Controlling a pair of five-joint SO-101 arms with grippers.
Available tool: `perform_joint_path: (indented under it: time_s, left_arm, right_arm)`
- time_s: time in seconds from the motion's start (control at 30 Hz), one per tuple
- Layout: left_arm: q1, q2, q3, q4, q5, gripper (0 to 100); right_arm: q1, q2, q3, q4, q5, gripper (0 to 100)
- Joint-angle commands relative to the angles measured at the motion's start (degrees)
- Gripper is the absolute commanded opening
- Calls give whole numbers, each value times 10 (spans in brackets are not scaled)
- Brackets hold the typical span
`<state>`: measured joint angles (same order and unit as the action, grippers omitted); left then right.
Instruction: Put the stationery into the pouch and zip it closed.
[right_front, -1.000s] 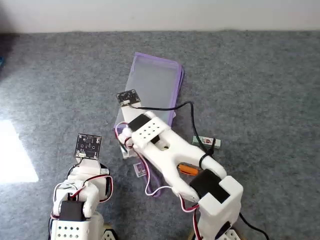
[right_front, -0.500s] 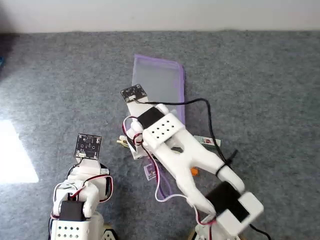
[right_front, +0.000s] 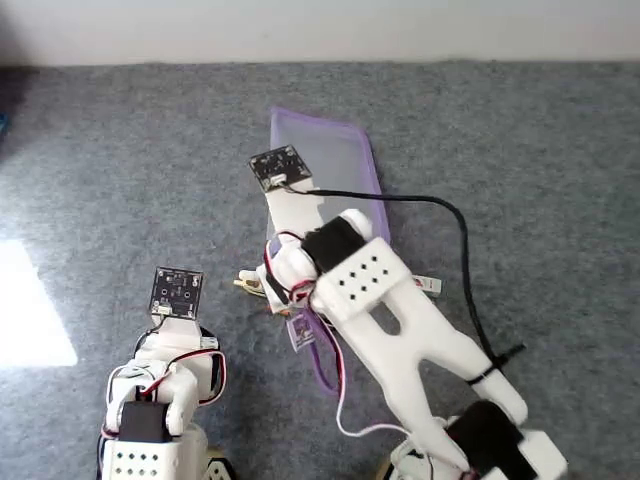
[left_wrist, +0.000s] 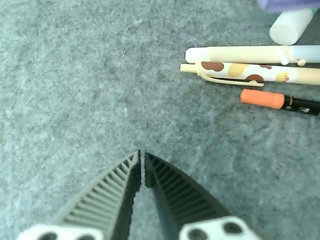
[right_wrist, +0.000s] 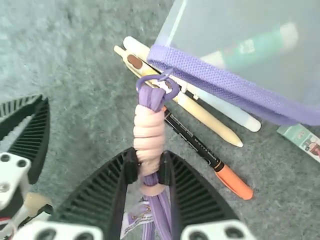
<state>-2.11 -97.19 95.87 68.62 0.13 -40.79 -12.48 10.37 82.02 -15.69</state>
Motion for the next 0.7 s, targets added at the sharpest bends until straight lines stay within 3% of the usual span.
perform_joint_path:
  time_s: [0.0, 0.3, 0.43, 0.67]
  left_arm:
    - [5, 1, -5, -13, -4, 14]
    - [11, 1, -5, -15, -4, 14]
    - [44, 1, -9, -14, -7, 15]
    - [45, 1, -128, -20, -3, 70]
  right_arm:
    - [5, -58, -9, 1, -14, 8]
    - [8, -148, -7, 35, -35, 8]
    - [7, -167, -7, 35, -35, 8]
    - [9, -174, -2, 40, -33, 8]
